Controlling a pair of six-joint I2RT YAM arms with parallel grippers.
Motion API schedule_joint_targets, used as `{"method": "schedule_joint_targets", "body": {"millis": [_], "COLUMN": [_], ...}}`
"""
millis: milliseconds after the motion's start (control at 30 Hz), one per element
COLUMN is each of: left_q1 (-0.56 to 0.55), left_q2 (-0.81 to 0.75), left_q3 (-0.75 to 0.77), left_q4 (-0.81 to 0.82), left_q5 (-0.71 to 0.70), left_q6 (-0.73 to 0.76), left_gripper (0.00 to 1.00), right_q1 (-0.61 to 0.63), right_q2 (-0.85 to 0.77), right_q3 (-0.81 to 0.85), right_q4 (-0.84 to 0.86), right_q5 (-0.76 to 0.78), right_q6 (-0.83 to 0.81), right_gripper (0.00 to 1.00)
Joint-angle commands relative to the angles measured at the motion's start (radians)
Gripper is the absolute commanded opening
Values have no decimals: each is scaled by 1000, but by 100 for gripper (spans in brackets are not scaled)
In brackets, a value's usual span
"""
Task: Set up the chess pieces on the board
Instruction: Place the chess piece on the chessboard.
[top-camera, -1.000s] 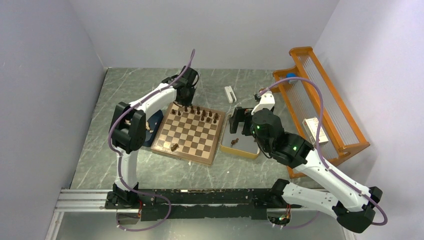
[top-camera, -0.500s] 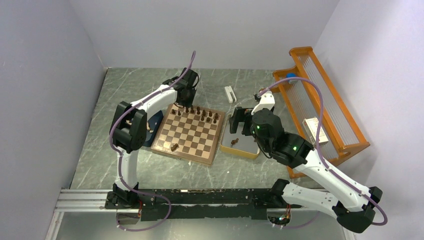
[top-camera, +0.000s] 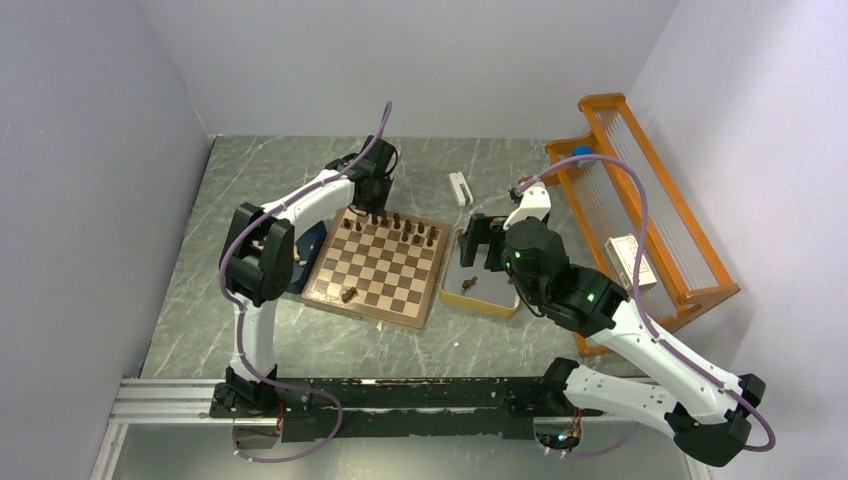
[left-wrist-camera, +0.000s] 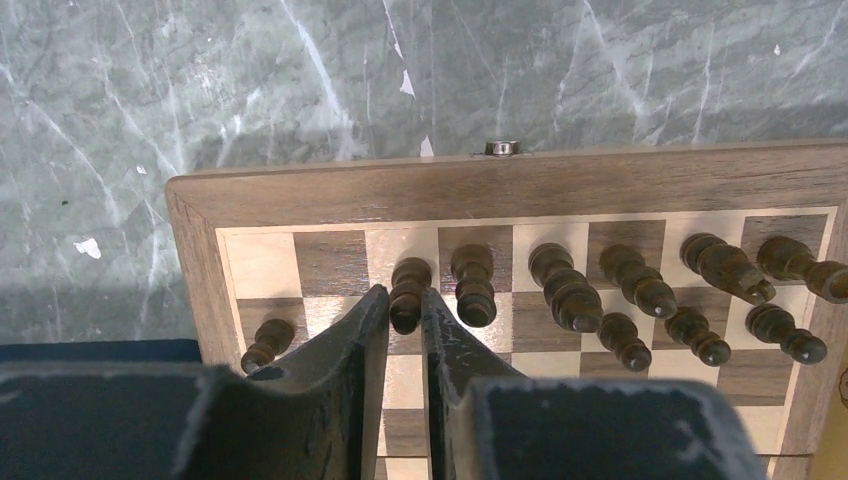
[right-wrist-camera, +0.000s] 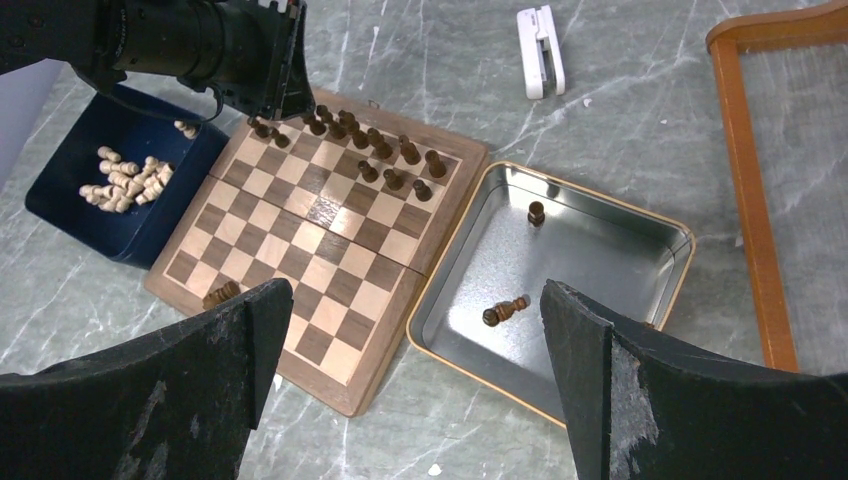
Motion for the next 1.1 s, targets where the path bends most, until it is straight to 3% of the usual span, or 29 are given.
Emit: {"method": "schedule_joint_targets", "body": {"millis": [0, 733, 1067], "left_q1": [4, 4, 9], "left_q2": [-8, 10, -38], "left_q3": [9, 28, 79], "left_q4": [13, 15, -10], "left_q5": [-26, -18, 15], "left_q6": [20, 41, 32], "left_gripper": [22, 21, 43], "right_q1": [-2, -2, -2], "right_q2": [-9, -6, 1], "right_q3": [7, -3, -24], "right_q4": [11, 19, 71], "right_q5": [13, -4, -69], "right_q6": [-10, -17, -30], "right_gripper": [100, 100, 100]}}
